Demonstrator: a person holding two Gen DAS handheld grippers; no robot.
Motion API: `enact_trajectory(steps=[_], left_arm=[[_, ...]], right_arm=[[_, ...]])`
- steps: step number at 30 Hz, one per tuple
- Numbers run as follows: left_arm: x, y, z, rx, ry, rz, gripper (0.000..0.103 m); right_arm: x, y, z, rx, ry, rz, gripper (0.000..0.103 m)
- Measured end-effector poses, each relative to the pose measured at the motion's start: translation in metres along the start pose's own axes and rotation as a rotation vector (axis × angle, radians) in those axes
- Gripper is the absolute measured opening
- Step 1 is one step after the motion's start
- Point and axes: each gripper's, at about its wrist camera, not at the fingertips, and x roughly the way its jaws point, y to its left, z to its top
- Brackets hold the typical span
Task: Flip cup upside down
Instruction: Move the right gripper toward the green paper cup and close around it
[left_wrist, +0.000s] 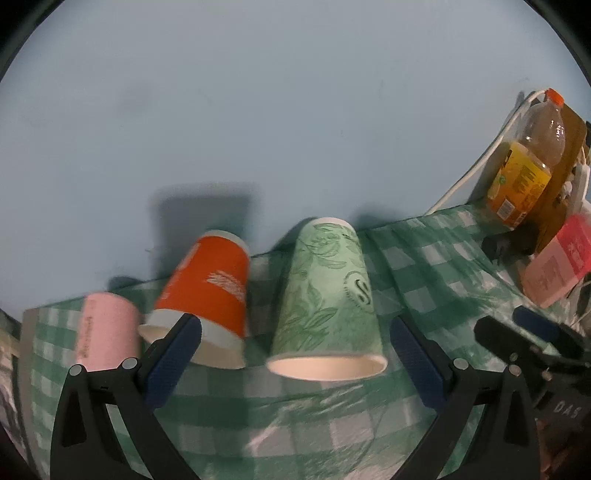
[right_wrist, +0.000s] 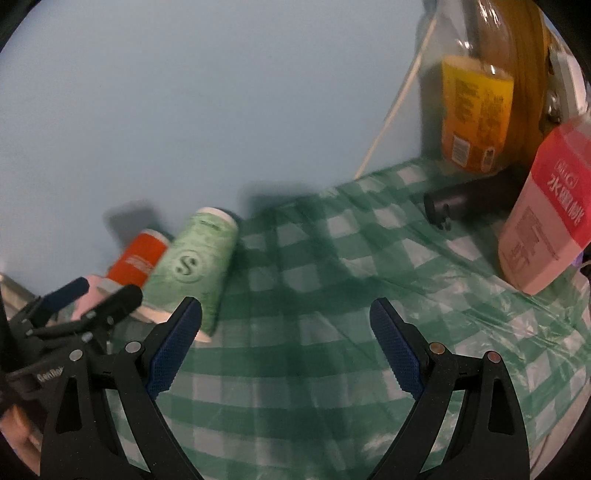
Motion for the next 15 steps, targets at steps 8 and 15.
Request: enact_trajectory(steps=[8, 15], left_arm=[[0.024, -0.014, 0.006, 0.015, 0.044, -0.016, 0.103], [0.048, -0.022, 0.007, 0.036, 0.111, -0.026, 0.103]], right_arm=[[0.013, -0.015, 0.001, 0.010, 0.013, -0.022, 0.091], [0.013, -0.032, -0.002, 0.025, 0.009, -0.053, 0.091]])
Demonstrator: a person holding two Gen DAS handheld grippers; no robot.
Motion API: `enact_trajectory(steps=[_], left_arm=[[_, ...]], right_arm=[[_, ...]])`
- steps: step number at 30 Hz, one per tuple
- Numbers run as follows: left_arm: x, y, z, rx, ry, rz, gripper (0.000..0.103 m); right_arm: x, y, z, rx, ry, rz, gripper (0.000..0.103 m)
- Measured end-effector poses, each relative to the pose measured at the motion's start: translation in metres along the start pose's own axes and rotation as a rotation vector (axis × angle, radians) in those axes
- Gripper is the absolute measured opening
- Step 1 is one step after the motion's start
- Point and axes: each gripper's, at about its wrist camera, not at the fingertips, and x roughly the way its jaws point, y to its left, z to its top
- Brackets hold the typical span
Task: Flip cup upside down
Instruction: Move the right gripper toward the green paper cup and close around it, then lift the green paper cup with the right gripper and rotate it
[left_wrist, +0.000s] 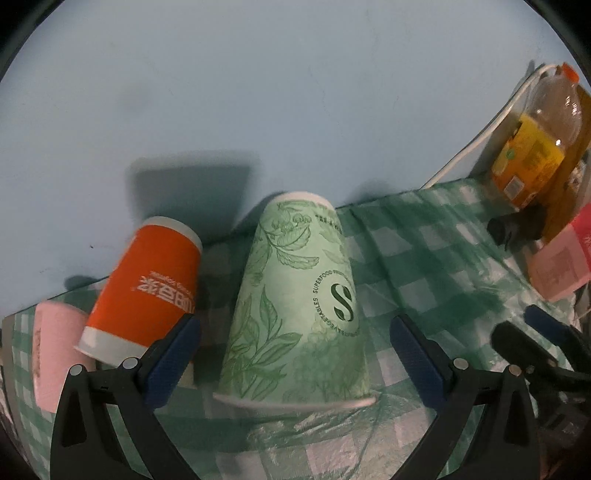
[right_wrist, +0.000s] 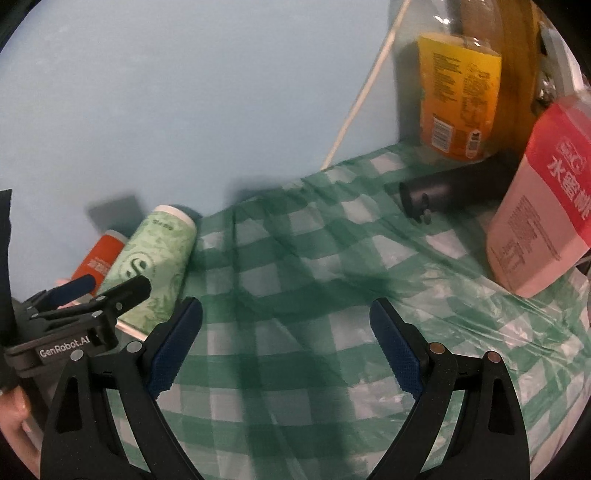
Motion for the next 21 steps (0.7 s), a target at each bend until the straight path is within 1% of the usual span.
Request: enact_trajectory(steps=[4, 5, 7, 9, 11, 18, 21], left_arm=[[0.014, -0.002, 0.003, -0.008, 0.041, -0.001, 0.101], [0.017, -0.002, 0.003, -0.007, 0.054, 0.001, 0.099], [0.019, -0.005, 0.001, 0.008, 0.055, 0.030, 0.099], [0.022, -0.009, 0.000, 0.036, 0.068, 0.058, 0.094], [0.023, -0.013, -0.002, 0.057, 0.071, 0.090, 0.080], [0.013, -0.007, -0.006, 0.071, 0.039, 0.062, 0.080], [-0.003, -0.002, -0.012, 0.066, 0.015, 0.047, 0.080]], right_arm=[[0.000, -0.003, -0.002, -0.016, -0.006, -0.010, 0.091], [0.000, -0.004, -0.003, -0.022, -0.007, -0.014, 0.091], [0.000, -0.003, -0.004, -0.026, -0.012, -0.018, 0.091], [0.000, -0.003, -0.005, -0.031, -0.011, -0.014, 0.091], [0.000, -0.002, -0.005, -0.034, -0.010, -0.011, 0.092], [0.000, 0.002, -0.010, -0.041, -0.010, 0.006, 0.092], [-0.002, 0.003, -0.012, -0.045, -0.017, 0.005, 0.091]])
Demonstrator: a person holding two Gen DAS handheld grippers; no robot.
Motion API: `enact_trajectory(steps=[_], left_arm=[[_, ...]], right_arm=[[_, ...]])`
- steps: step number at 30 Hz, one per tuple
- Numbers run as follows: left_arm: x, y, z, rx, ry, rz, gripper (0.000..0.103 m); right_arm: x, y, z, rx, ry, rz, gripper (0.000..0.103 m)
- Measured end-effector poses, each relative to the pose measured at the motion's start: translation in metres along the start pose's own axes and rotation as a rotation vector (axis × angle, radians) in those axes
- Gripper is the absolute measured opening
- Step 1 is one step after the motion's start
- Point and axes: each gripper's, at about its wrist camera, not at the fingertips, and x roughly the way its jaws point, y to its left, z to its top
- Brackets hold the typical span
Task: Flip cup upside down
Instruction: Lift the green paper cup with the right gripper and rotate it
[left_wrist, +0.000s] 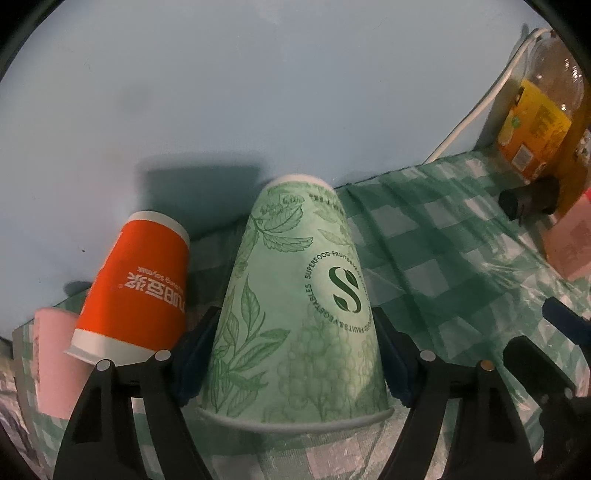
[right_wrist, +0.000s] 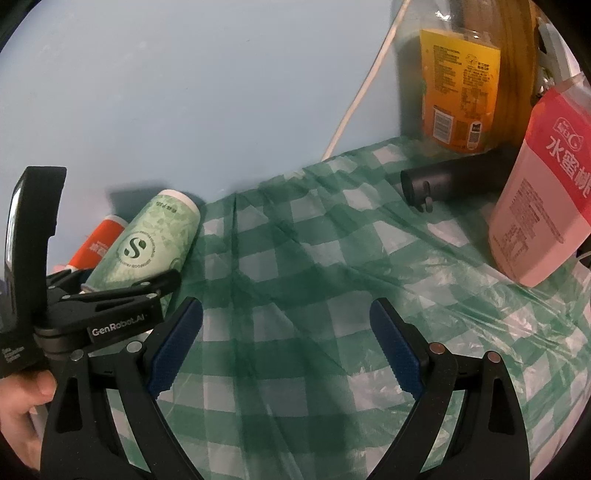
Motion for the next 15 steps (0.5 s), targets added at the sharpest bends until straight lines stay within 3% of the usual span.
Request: enact_trajectory(steps=[15], left_arm=[[-0.085, -0.009, -0.063, 0.122, -0.157, -0.033, 0.079]], right_arm=[[-0.028, 0.013, -0.021, -0.045, -0.049, 0.040, 0.091]])
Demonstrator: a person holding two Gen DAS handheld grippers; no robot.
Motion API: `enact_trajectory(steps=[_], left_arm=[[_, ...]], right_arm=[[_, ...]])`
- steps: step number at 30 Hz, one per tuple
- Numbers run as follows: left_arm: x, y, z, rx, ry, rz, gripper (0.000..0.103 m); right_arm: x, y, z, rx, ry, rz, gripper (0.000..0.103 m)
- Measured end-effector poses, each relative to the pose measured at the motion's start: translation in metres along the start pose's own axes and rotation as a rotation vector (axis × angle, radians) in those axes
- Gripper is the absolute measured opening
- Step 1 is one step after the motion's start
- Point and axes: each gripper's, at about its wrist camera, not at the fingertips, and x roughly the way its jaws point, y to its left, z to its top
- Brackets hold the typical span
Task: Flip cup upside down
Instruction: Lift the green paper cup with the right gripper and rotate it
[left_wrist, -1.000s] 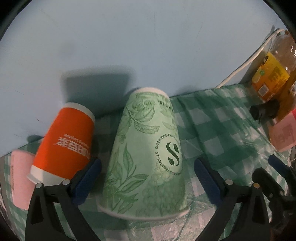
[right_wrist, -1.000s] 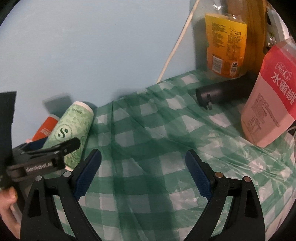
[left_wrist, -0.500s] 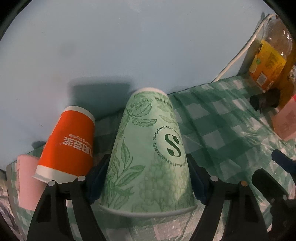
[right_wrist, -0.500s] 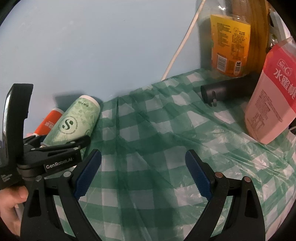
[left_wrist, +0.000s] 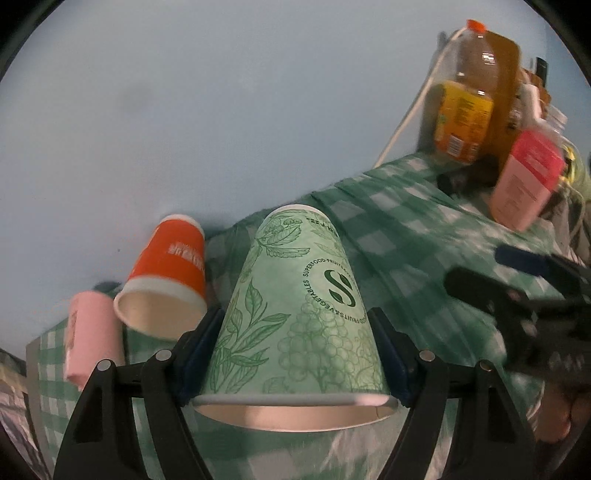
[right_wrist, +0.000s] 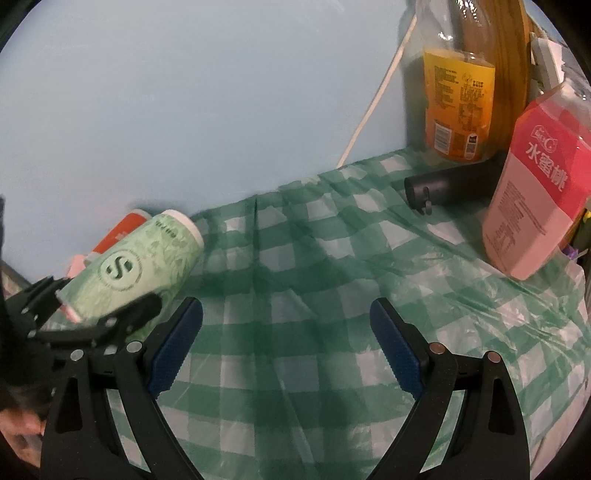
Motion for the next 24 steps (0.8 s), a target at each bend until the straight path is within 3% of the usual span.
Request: enact_trajectory(steps=[9, 18, 24], left_arm=[[-0.039, 0.007, -0.048, 0.056, -0.063, -0.020, 0.079], [-0.030, 0.012, -0.088, 0.033, -0.060, -0.035, 0.079], [-0.022, 0.018, -0.102, 0.016, -0.044, -0.039, 0.079]], right_arm=[[-0.018, 0.017, -0.023, -0.048, -0.016, 0.042, 0.091], [-0.030, 0.050, -0.052, -0.125, 0.017, 0.132, 0.091], [-0.025, 0.063, -0.065, -0.159, 0.042, 0.149, 0.091]])
